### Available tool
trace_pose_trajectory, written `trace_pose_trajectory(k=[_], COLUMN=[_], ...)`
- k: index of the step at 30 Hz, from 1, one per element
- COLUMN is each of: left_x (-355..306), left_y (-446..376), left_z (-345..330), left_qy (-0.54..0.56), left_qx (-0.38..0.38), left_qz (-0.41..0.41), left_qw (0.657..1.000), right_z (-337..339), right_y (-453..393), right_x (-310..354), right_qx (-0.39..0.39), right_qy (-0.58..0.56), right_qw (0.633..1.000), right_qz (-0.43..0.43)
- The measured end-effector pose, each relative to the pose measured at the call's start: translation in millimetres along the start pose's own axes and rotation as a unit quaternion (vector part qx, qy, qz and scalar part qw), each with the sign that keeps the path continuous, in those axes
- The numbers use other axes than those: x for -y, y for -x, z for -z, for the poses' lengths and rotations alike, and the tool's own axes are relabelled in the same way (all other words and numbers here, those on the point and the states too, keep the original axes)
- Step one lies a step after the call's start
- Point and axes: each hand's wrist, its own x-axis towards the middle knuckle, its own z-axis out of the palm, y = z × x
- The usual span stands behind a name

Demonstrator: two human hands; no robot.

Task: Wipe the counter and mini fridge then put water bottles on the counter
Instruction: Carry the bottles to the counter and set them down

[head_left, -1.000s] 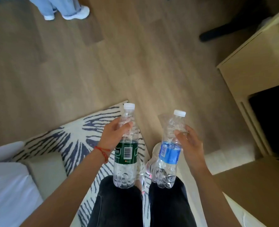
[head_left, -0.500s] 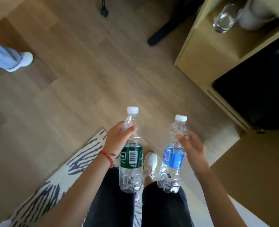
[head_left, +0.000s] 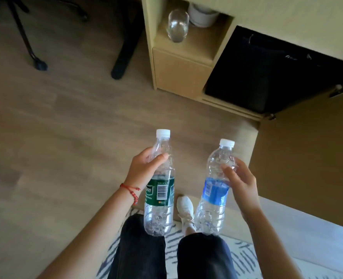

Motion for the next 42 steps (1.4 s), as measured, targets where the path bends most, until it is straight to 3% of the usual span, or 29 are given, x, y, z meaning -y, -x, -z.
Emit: trace_pose_trajectory(k=[12,27,42], left_x=[-100.5,-314.6,-511.5], left_y=[-38.0,-90.8,-158.6], left_z=[-17.1,-102.7,-115.5], left_qy=[-0.024,-0.031,0.018], left_qx=[0.057,0.060,0.101], left_qz=[-0.054,-0.197,-0.325], left_qw=[0.997,0.978,0.940], right_z=[20.3,123.5,143.8], right_y=[-18.8,-112.7,-181.8], right_x=[73.0,256.3,423.4], right_qx=[-0.053,-0.046,-0.087], right_qy=[-0.063,-0.102,-0.091], right_qw=[0.996,0.980,0.949], right_qz=[0.046,0.167,0.289])
